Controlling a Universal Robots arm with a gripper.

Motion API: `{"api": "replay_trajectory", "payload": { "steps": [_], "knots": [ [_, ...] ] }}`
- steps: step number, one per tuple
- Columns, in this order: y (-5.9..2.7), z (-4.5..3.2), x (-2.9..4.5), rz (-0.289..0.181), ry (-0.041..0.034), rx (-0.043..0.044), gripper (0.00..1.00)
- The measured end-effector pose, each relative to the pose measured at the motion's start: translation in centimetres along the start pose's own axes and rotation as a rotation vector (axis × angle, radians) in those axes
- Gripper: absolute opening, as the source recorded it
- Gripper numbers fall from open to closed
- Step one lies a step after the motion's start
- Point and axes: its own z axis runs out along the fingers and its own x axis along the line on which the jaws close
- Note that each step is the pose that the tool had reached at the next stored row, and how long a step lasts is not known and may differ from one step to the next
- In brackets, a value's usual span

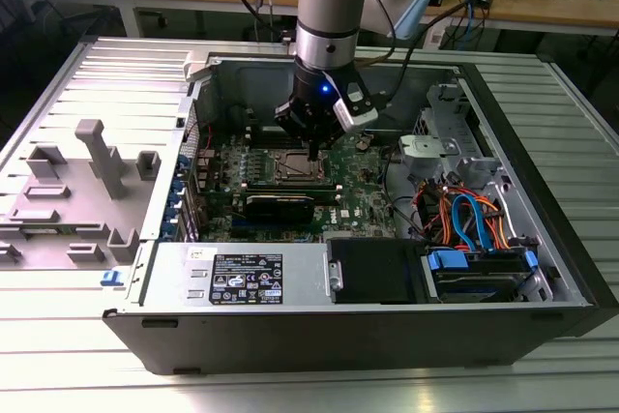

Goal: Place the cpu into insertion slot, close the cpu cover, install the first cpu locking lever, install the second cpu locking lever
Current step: 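Install the second cpu locking lever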

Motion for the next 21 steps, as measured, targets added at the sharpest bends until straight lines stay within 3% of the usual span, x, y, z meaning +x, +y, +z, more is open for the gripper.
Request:
{"api": "replay_trajectory", "payload": {
  "steps": [3,13,18,21],
  "knots": [
    [-0.17,-0.25,0.0,0.0,-0.0002,-0.0003,0.11],
    [-2.19,-0.27,0.08,0.0,0.0006,-0.0001,0.11],
    [-2.25,-1.23,0.1,0.0,0.0006,-0.0001,0.11],
    [-2.56,-1.4,0.11,0.0,0.0006,-0.0002,0.11]
  ]
}}
